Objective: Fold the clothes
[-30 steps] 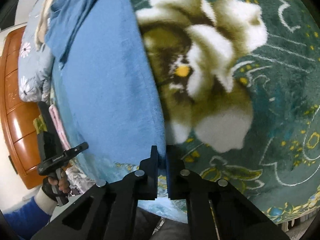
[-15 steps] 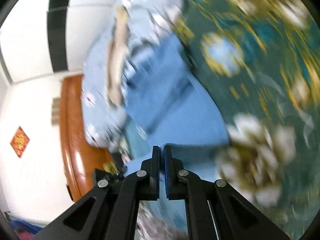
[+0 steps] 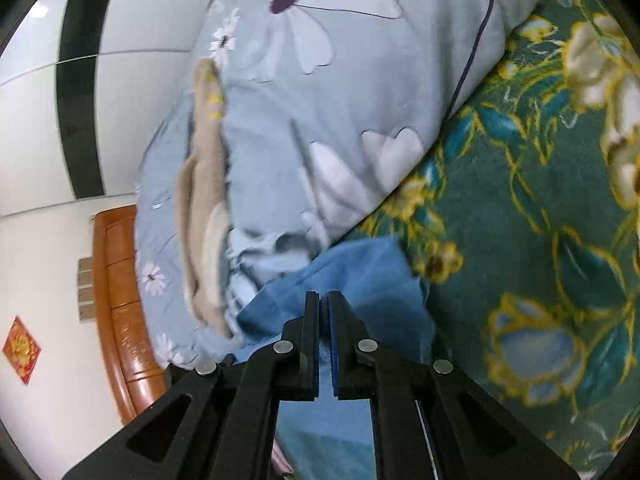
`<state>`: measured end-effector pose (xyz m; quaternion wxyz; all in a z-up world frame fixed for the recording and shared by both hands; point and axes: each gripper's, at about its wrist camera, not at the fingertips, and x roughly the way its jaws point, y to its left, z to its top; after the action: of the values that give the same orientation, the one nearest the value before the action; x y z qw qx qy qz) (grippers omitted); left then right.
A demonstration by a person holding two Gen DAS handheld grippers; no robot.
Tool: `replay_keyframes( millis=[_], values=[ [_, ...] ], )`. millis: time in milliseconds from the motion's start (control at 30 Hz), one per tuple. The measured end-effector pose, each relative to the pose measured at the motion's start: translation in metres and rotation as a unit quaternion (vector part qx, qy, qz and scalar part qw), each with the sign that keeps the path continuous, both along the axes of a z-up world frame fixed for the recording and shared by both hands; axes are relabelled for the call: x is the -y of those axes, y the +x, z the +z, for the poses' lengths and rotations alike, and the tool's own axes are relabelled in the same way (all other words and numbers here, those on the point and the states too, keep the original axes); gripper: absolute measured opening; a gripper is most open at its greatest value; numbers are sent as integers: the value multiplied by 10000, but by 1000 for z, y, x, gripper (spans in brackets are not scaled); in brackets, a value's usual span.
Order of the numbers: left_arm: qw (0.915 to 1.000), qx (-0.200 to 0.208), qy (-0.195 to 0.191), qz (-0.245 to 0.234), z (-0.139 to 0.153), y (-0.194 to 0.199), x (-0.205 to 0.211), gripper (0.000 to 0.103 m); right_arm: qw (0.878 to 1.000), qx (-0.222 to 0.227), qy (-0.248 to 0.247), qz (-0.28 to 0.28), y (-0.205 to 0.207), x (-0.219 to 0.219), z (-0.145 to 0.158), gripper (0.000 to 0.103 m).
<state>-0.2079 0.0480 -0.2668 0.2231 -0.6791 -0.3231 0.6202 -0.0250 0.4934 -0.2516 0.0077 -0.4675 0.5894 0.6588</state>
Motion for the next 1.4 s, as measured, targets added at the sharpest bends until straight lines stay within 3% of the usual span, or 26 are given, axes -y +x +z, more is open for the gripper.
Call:
replay_keyframes(
  millis=[100, 233, 333, 400, 500, 567, 733, 833, 967, 1133, 1200, 1267, 1400],
  values=[
    [10000, -40, -6, -72, -1, -5, 3, 15, 9999, 101, 85, 86, -6, -3, -7, 7],
    [9995, -267, 36, -137, 12, -8, 16, 36, 9995, 12, 313, 59, -8, -11, -2, 11],
    [9983, -499, -221, -227, 24, -3, 26, 44, 9990, -75, 440, 11, -1, -17, 10, 26],
    [9966, -629, -447, -275, 32, 5, 35, 49, 9986, -66, 519, 46, 10, -18, 16, 26],
    [9955, -491, -801, -160, 26, 34, 55, 52, 9978, 92, 644, 137, 43, -10, 20, 29],
    [9938, -398, -1036, -83, 22, 54, 68, 53, 9977, 252, 621, 123, 73, 0, 17, 40],
    [9923, 602, -973, 482, -21, 118, 101, 53, 9972, 722, 187, 75, 143, 41, -12, 40],
    [9915, 787, -847, 603, -34, 136, 98, 53, 9960, 879, -110, -135, 165, 58, -32, 40],
    [9907, 887, -629, 820, -47, 141, 88, 53, 9943, 808, -311, -624, 162, 70, -48, 40],
    [9901, 728, -843, 852, -54, 134, 75, 51, 9901, 659, -350, -1189, 158, 74, -55, 42],
    [9890, 719, -872, 958, -53, 136, 77, 44, 9877, 655, -390, -1366, 162, 76, -55, 35],
    [9877, 710, -901, 1063, -53, 138, 78, 22, 9848, 651, -509, -1525, 166, 77, -55, 19],
    [9844, 702, -1029, 1240, -43, 136, 75, 9, 9860, 655, -411, -1478, 160, 76, -43, 12]
  ],
)
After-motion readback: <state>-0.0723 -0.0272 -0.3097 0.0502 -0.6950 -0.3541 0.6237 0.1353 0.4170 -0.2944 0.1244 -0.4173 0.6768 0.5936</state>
